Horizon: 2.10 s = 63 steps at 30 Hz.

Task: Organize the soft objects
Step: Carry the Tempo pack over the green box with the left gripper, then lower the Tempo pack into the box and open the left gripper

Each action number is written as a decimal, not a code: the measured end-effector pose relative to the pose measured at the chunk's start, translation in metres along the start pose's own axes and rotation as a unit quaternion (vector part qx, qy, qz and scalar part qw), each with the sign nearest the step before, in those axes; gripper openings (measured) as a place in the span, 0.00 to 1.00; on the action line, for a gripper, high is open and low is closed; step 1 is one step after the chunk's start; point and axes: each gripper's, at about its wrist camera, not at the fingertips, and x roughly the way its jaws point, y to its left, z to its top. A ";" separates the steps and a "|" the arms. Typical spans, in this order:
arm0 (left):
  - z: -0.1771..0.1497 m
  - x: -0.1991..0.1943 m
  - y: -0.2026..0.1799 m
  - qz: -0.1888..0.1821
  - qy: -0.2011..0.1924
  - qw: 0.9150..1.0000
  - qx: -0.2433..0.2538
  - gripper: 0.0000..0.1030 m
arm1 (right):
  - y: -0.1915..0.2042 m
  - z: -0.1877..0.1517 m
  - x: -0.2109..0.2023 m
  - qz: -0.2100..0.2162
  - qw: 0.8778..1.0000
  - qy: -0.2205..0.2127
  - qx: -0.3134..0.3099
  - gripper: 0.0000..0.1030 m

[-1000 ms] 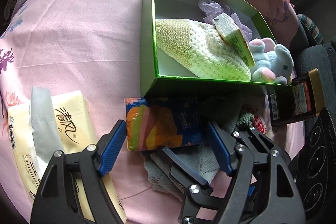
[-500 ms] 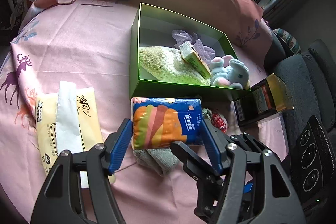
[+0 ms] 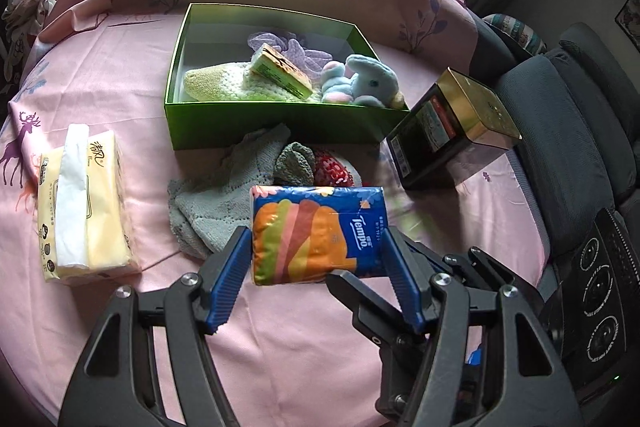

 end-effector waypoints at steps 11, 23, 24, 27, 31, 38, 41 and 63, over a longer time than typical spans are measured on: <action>0.005 0.010 -0.049 -0.013 -0.001 0.999 0.043 0.62 | -0.035 -0.006 -0.034 -0.015 0.999 -0.026 0.028 0.38; 0.075 -0.006 -0.054 -0.011 -0.054 0.997 0.063 0.62 | -0.058 0.061 -0.022 -0.010 0.997 -0.079 0.022 0.38; 0.082 -0.006 -0.051 -0.013 -0.055 0.996 0.062 0.62 | -0.060 0.068 -0.018 -0.009 0.996 -0.080 0.022 0.38; 0.106 0.000 -0.039 -0.021 -0.052 0.997 0.053 0.62 | -0.065 0.088 -0.002 -0.010 0.997 -0.079 0.018 0.38; 0.135 0.011 -0.026 -0.016 -0.050 0.998 0.044 0.62 | -0.072 0.110 0.024 -0.012 0.997 -0.072 0.011 0.38; 0.167 0.047 0.001 -0.012 -0.032 0.999 0.028 0.62 | -0.088 0.125 0.075 -0.011 0.999 -0.046 0.014 0.38; 0.175 0.065 0.012 -0.013 -0.021 1.000 0.016 0.62 | -0.093 0.124 0.095 -0.015 0.999 -0.033 0.015 0.38; 0.171 0.119 0.045 0.037 0.020 0.999 -0.016 0.77 | -0.106 0.103 0.148 -0.027 0.998 0.039 0.050 0.44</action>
